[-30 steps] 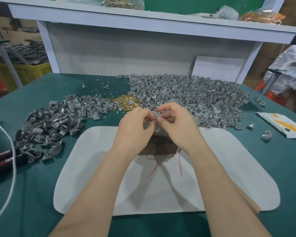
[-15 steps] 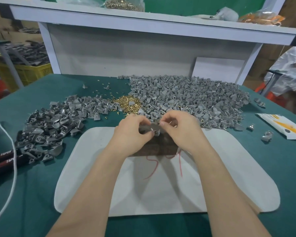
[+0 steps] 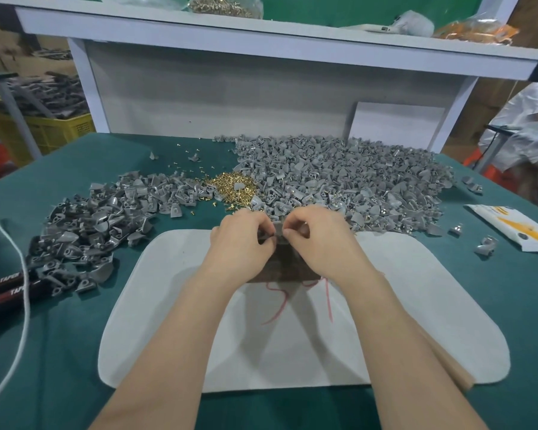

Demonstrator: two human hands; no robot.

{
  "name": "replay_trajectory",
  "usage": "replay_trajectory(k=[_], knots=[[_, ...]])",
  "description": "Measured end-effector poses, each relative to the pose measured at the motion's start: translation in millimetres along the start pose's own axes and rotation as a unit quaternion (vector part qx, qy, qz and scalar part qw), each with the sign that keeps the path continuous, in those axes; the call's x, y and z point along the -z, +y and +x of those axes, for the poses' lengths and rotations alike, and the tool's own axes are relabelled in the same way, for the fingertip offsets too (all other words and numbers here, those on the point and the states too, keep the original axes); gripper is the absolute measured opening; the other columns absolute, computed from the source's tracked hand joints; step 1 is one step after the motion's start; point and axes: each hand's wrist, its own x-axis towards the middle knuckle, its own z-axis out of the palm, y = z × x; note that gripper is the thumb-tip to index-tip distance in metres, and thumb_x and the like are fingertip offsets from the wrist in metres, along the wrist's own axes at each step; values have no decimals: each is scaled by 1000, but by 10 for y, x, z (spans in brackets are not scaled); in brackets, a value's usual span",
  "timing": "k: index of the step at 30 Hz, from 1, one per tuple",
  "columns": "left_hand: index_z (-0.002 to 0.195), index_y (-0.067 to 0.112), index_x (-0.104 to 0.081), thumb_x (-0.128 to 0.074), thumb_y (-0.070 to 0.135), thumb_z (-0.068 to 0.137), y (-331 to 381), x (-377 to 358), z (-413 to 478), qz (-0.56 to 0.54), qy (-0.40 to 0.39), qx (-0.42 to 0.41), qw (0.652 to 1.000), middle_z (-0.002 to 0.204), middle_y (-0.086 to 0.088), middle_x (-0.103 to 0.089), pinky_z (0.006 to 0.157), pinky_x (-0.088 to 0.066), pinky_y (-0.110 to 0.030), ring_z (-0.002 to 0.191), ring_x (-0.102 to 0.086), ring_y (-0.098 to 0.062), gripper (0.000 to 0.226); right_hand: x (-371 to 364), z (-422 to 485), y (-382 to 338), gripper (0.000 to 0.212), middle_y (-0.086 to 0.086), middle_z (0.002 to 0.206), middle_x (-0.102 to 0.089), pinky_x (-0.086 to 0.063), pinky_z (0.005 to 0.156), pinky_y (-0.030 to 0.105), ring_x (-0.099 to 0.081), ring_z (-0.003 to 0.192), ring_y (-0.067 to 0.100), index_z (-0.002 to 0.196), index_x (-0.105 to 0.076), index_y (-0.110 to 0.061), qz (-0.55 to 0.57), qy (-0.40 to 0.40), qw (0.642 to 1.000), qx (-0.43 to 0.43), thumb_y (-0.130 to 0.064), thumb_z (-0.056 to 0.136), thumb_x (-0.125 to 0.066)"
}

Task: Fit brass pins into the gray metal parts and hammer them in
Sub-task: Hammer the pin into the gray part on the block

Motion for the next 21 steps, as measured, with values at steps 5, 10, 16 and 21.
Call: replay_trajectory(k=[5, 10, 16, 21], knots=[[88, 23, -64, -62, 19, 86, -2, -1, 4, -1, 2, 0, 1000, 107, -3, -58, 94, -45, -43, 107, -56, -25, 5, -22, 12, -11, 8, -4, 84, -56, -43, 76, 29, -53, 85, 16, 90, -67, -20, -1, 2, 1000, -2, -19, 88, -59], [82, 25, -58, -62, 19, 86, 17, 6, -8, -3, 6, -4, 1000, 105, -3, -58, 94, -45, -43, 106, -56, -25, 9, -24, 8, 7, 7, -9, 76, -50, -36, 69, 25, -49, 80, 14, 89, -66, -20, -9, 10, 1000, -8, -19, 88, -59], [82, 25, -58, -62, 19, 86, 22, 11, -19, 0, 8, -8, 1000, 105, -3, -58, 93, -44, -42, 106, -55, -25, 8, -28, 4, -4, 8, -4, 83, -56, -41, 73, 27, -53, 85, 17, 90, -67, -21, 0, 8, 1000, -11, -20, 88, -60], [80, 25, -58, -63, 19, 86, 24, 15, -23, -3, 10, -7, 1000, 104, -3, -59, 93, -45, -42, 105, -56, -25, 9, -32, 1, -3, 7, -11, 71, -50, -36, 69, 25, -48, 78, 14, 89, -67, -21, 4, 9, 1000, -10, -20, 89, -60]])
